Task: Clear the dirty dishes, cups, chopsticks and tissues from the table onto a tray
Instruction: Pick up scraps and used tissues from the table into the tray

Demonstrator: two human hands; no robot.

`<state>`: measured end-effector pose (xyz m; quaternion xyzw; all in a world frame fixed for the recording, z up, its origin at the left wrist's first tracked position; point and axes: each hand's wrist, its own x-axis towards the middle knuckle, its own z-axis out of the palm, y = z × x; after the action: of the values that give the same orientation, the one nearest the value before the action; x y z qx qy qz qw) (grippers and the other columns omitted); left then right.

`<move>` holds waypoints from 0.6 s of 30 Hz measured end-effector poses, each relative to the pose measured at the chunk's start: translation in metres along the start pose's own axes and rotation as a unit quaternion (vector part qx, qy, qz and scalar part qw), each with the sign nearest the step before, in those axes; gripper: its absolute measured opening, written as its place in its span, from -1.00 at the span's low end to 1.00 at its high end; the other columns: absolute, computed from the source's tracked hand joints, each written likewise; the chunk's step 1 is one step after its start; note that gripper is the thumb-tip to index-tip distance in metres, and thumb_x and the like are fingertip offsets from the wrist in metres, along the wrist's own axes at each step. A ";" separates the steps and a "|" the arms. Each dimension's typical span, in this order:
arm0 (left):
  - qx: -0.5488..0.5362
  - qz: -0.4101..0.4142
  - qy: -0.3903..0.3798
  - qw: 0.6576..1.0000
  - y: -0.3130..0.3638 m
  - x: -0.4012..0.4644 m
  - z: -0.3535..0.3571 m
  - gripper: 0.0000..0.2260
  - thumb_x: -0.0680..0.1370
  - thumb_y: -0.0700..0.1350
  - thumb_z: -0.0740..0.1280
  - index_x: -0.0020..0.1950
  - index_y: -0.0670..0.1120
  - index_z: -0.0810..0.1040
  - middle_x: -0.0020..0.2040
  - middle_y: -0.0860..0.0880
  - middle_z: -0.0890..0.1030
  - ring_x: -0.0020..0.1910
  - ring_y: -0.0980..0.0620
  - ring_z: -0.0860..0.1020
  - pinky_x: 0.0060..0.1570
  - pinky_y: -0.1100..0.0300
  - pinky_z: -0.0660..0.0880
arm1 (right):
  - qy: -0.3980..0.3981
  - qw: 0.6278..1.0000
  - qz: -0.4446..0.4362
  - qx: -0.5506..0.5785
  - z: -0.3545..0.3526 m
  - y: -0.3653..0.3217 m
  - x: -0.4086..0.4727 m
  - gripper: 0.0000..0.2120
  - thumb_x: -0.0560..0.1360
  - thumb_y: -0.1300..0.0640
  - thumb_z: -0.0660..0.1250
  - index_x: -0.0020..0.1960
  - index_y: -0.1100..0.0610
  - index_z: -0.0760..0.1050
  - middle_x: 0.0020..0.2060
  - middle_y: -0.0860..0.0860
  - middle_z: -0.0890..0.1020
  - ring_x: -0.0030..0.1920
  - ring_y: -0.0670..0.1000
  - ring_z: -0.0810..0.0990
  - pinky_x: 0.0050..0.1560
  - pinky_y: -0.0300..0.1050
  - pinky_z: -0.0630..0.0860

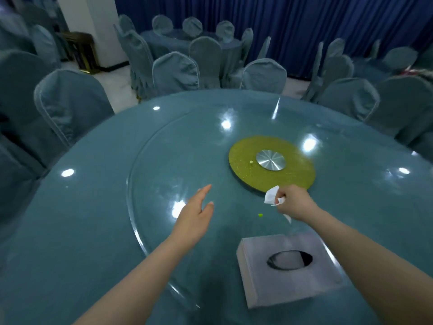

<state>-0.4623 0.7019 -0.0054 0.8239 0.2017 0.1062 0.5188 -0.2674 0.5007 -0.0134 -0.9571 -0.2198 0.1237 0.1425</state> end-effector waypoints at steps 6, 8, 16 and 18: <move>0.001 0.020 -0.015 1.000 0.015 -0.027 0.000 -0.58 0.62 -0.17 0.16 0.48 -0.01 0.28 0.49 0.05 0.29 0.48 0.13 0.18 0.44 0.23 0.09 | 0.045 0.998 0.019 0.025 -0.019 0.000 -0.059 -0.88 0.34 0.25 0.37 -0.20 0.05 0.57 -0.15 0.00 0.57 -0.09 0.06 0.53 -0.23 -0.21 0.38; -0.004 0.024 -0.026 0.999 0.020 -0.035 0.001 -0.59 0.61 -0.18 0.17 0.47 -0.01 0.30 0.47 0.05 0.32 0.47 0.13 0.22 0.44 0.22 0.12 | 0.064 0.996 0.032 0.050 -0.027 0.004 -0.084 -0.87 0.32 0.26 0.37 -0.26 0.03 0.54 -0.25 -0.04 0.55 -0.19 0.00 0.49 -0.34 -0.26 0.33; -0.021 0.068 -0.100 0.992 0.047 -0.073 0.034 -0.58 0.59 -0.21 0.18 0.44 0.02 0.35 0.37 0.15 0.42 0.23 0.30 0.35 0.13 0.49 0.18 | 0.145 0.979 0.112 0.088 -0.050 0.051 -0.223 -0.76 0.27 0.29 0.39 -0.37 -0.05 0.50 -0.46 -0.14 0.50 -0.43 -0.17 0.42 -0.44 -0.44 0.33; -0.021 0.084 -0.135 0.987 0.054 -0.087 0.048 -0.57 0.58 -0.21 0.16 0.45 0.02 0.34 0.36 0.17 0.40 0.22 0.36 0.36 0.10 0.58 0.17 | 0.146 0.976 0.146 0.073 -0.054 0.068 -0.260 -0.78 0.26 0.27 0.39 -0.38 -0.04 0.50 -0.44 -0.11 0.53 -0.41 -0.15 0.46 -0.44 -0.41 0.34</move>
<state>-0.5096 0.6037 0.0246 0.8336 0.0577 0.0409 0.5478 -0.4519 0.3112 0.0597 -0.9736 -0.0450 0.0181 0.2230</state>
